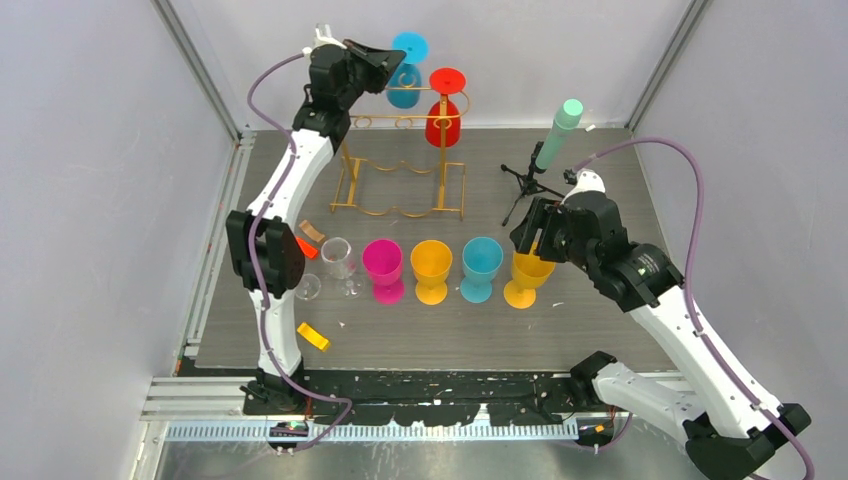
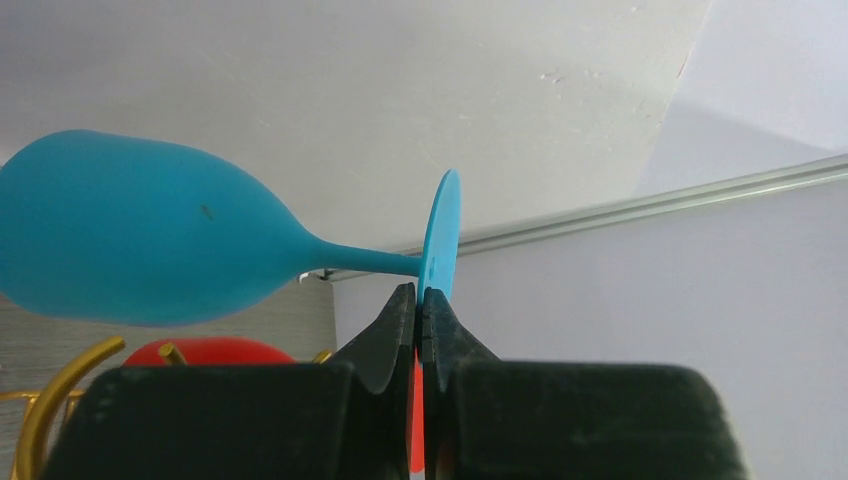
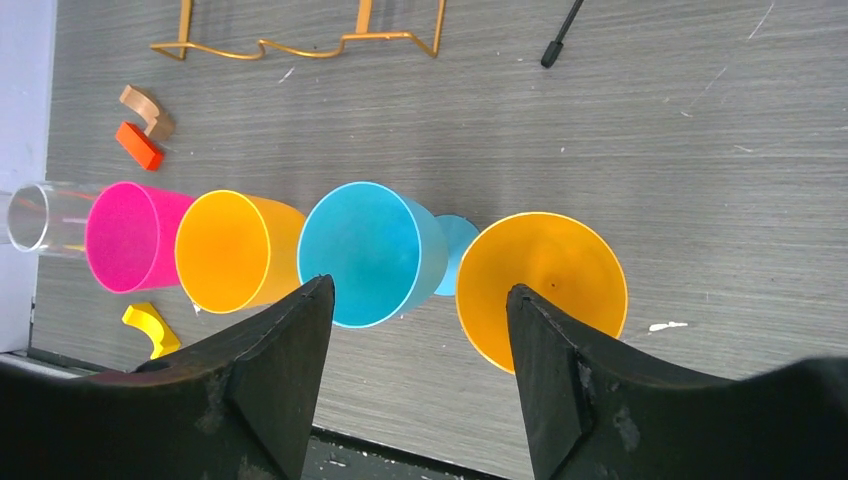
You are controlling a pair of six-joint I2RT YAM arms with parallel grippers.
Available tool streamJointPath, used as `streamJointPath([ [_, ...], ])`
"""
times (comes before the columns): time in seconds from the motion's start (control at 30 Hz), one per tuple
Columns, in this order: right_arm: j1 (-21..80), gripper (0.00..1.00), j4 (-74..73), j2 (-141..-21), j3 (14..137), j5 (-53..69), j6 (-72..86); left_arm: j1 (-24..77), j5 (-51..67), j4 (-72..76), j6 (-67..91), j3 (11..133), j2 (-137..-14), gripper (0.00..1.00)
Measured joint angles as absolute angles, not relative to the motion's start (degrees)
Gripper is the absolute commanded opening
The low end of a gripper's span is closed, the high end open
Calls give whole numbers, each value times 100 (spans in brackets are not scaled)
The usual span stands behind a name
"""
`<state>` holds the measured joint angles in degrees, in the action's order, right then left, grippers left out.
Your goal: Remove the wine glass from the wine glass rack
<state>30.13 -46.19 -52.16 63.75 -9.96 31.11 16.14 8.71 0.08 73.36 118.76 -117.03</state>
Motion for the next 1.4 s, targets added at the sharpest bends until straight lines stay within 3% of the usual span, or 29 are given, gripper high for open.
streamJointPath([
  [0.47,3013,71,-4307,-4976,6298,-602,3026,895,2480,744,7146,12433,-11900,0],
  [0.9,3013,71,-3881,-4812,6167,-207,3079,805,3798,1039,7096,12169,-10462,0],
  [1.1,3013,70,-3544,-4709,6014,91,3256,773,4222,1879,7846,11214,-9443,0],
  [1.4,3013,69,-2567,-4209,5465,607,3835,869,4230,3474,9944,8639,-8473,0],
])
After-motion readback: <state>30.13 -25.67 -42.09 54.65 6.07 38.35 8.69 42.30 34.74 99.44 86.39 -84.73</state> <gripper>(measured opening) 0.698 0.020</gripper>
